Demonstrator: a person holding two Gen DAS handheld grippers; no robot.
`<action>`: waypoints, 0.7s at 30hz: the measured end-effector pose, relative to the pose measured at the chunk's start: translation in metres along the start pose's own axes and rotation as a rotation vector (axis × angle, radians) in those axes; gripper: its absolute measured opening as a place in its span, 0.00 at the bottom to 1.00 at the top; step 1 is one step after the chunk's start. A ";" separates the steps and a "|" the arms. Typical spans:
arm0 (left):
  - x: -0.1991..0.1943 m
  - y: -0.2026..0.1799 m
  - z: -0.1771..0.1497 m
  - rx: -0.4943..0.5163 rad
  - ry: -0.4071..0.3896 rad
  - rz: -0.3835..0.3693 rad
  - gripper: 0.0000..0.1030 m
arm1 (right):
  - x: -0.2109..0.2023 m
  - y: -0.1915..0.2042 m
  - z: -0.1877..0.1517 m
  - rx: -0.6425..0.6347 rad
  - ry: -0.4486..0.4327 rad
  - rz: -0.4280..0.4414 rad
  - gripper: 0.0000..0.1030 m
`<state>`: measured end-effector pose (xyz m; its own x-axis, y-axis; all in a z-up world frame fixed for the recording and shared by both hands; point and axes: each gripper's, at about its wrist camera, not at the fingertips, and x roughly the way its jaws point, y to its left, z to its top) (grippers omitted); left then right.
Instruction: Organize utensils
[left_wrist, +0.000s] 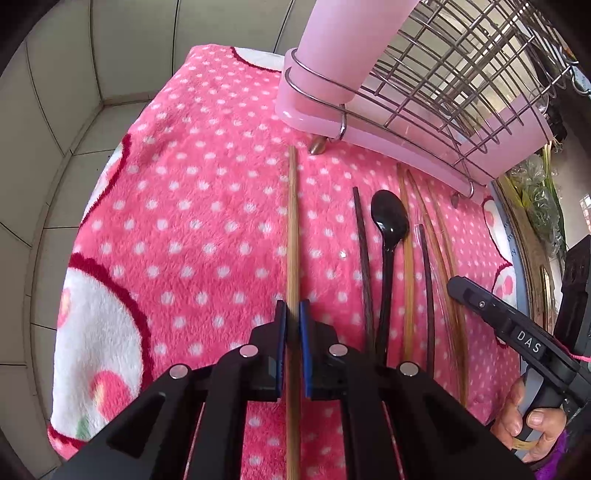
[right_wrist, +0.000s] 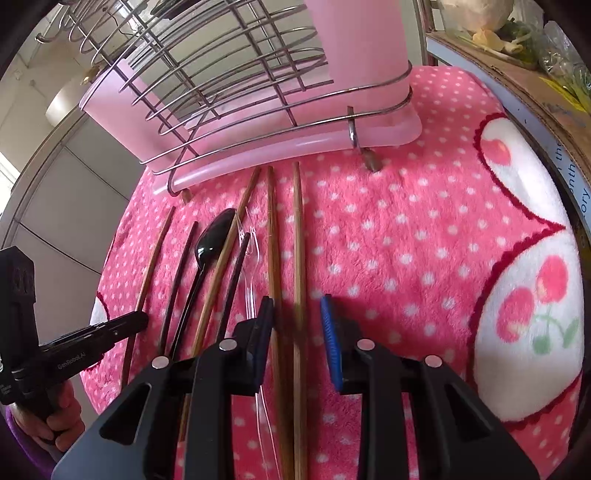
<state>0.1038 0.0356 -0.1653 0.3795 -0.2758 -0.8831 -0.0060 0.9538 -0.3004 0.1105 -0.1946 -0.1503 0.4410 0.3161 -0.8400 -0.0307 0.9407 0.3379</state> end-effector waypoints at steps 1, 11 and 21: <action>0.000 -0.001 0.000 0.000 0.002 0.004 0.06 | 0.002 0.002 -0.001 -0.006 -0.005 -0.006 0.26; 0.000 0.000 0.002 -0.040 0.035 -0.024 0.07 | 0.004 0.007 -0.003 0.003 0.018 0.026 0.07; -0.012 0.008 0.001 -0.038 0.046 -0.066 0.08 | -0.022 -0.017 -0.007 0.092 0.022 0.065 0.07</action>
<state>0.1002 0.0467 -0.1566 0.3372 -0.3441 -0.8763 -0.0177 0.9283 -0.3714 0.0956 -0.2164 -0.1405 0.4207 0.3794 -0.8240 0.0243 0.9033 0.4283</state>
